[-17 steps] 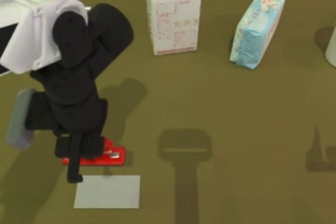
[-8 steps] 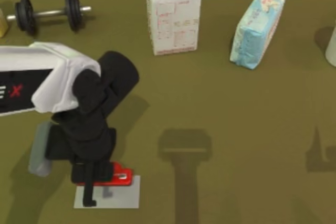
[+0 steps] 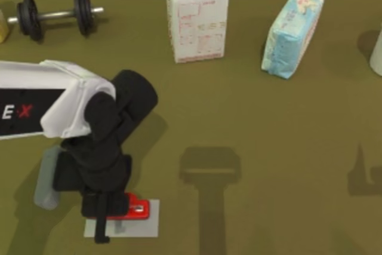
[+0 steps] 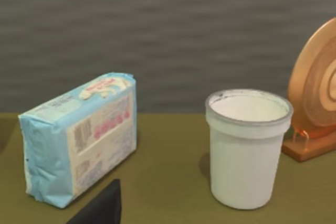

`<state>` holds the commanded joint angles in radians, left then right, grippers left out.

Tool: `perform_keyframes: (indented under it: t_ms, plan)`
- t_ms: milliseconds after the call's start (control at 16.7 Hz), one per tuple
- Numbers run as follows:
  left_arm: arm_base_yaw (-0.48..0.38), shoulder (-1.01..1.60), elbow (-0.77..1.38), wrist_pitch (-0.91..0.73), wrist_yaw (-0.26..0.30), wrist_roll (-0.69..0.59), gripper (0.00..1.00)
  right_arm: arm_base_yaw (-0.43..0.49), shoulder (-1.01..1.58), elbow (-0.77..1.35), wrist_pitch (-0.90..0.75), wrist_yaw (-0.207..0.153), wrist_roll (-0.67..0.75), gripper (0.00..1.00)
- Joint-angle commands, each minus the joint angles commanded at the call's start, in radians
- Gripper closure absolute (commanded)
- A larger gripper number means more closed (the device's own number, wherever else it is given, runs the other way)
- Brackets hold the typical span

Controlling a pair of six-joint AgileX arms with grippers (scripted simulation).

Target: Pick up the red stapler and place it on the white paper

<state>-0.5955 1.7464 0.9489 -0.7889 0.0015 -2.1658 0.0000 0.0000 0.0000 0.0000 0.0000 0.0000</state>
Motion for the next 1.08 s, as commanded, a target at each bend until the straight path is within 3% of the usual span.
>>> perform_keyframes:
  t_ms: [720,1080]
  plan:
    - [0.0,0.0,0.0,0.0,0.0,0.0,0.02,0.0,0.0,0.0,0.0,0.0,0.0,0.0]
    - [0.0,0.0,0.0,0.0,0.0,0.0,0.0,0.0,0.0,0.0,0.0,0.0,0.0,0.0]
